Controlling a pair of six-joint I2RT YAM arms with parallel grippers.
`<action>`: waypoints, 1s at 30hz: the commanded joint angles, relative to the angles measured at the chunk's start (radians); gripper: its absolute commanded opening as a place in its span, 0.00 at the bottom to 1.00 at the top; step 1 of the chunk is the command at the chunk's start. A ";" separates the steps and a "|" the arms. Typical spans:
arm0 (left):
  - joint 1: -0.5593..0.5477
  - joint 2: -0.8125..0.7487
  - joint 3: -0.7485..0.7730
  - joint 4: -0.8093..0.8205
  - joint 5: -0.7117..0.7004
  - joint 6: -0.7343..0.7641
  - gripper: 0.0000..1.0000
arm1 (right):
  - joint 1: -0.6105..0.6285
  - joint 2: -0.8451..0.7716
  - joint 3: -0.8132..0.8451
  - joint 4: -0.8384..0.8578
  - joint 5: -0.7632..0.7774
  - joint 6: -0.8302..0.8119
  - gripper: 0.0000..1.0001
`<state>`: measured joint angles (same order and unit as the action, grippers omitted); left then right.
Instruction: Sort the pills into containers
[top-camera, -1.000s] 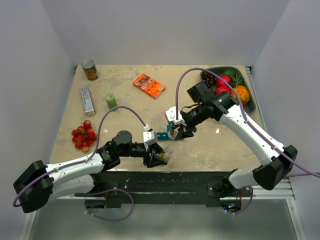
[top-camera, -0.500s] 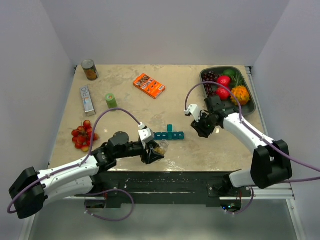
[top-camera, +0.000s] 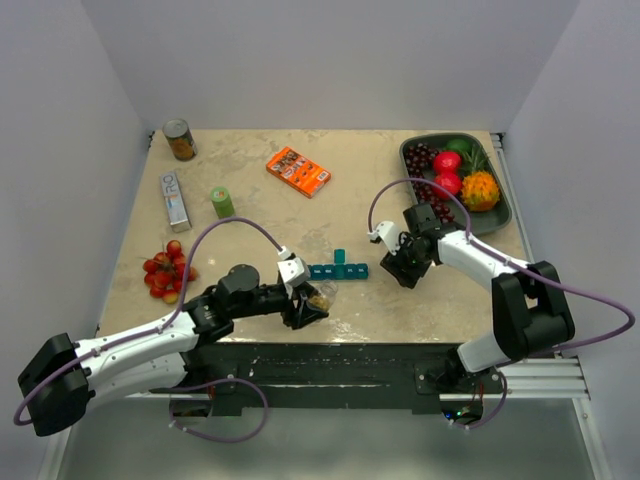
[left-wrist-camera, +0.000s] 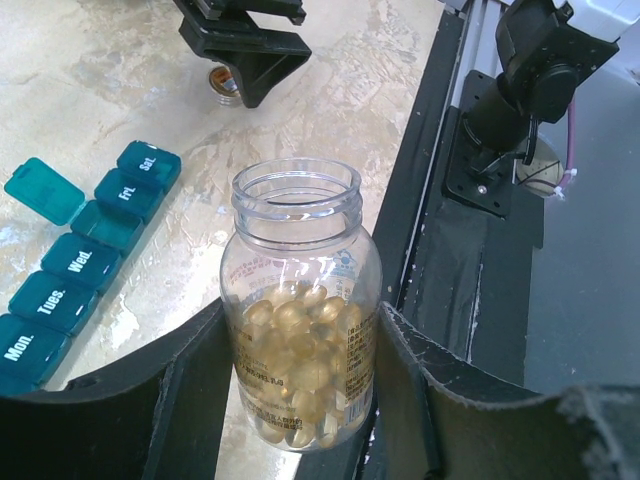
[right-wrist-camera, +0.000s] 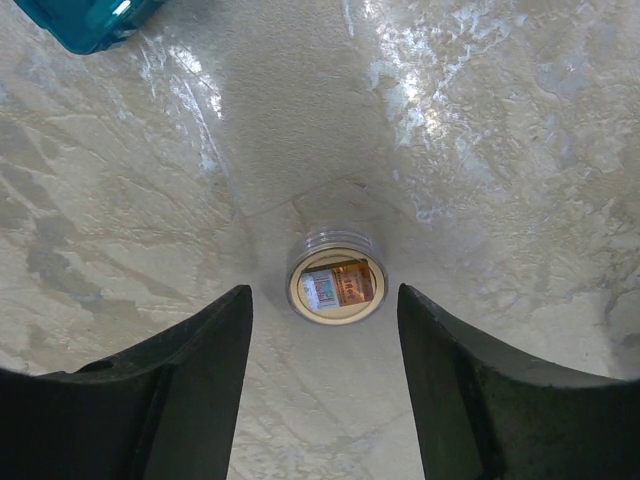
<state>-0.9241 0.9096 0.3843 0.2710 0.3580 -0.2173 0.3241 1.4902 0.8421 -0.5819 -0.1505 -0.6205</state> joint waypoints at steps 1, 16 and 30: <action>-0.009 -0.002 0.002 0.053 -0.005 0.007 0.00 | -0.003 -0.027 -0.012 0.028 -0.015 0.004 0.66; -0.012 0.040 0.002 0.115 0.068 -0.001 0.00 | 0.004 -0.249 0.256 -0.438 -0.764 -0.520 0.99; -0.033 0.144 0.037 0.195 0.091 -0.022 0.00 | 0.265 -0.105 0.407 -0.498 -0.931 -0.572 0.93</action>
<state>-0.9451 1.0309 0.3836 0.3580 0.4217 -0.2256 0.5655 1.3823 1.2304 -1.0821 -1.0416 -1.1954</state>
